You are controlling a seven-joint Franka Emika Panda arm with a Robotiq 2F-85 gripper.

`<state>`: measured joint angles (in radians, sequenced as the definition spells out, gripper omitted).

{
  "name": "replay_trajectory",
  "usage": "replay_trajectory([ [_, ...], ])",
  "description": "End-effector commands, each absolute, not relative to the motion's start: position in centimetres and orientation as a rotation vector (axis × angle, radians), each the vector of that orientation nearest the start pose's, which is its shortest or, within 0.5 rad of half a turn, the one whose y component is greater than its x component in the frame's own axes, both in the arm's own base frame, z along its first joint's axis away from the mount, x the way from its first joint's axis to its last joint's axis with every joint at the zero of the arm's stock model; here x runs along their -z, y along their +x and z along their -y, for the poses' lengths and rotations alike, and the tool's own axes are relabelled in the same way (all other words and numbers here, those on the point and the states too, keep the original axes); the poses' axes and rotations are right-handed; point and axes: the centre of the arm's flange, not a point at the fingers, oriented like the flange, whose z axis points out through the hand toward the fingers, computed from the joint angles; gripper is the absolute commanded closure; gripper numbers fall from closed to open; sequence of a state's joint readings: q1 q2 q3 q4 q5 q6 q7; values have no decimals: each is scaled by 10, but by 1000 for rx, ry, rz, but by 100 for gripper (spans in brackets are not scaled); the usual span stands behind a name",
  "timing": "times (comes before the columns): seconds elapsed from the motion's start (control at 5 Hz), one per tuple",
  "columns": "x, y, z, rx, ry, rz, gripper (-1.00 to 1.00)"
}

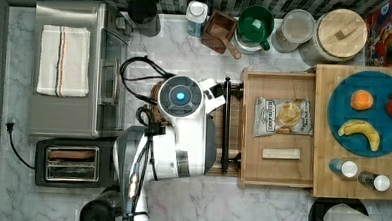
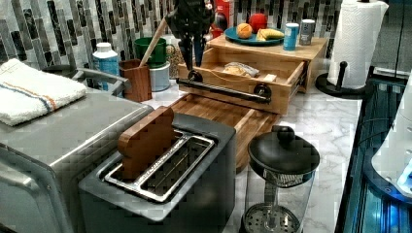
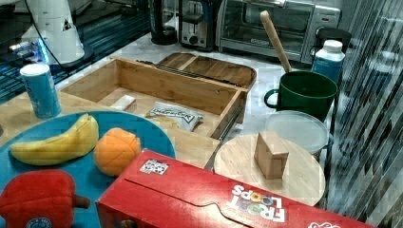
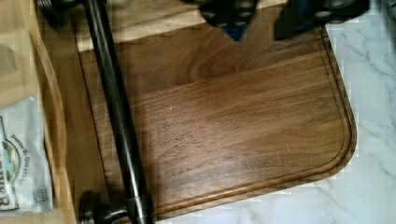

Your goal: Close the drawer.

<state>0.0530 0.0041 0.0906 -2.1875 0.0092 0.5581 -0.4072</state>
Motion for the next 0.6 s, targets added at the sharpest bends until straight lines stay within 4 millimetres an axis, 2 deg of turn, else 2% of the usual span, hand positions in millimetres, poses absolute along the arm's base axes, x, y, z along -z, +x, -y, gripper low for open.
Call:
replay_trajectory([
  [0.2, -320, 491, -97, -46, -3249, -60, 100],
  [0.4, -299, 485, -93, -43, -3277, 5, 100],
  [0.6, -286, 485, -85, -52, -3290, 53, 100],
])
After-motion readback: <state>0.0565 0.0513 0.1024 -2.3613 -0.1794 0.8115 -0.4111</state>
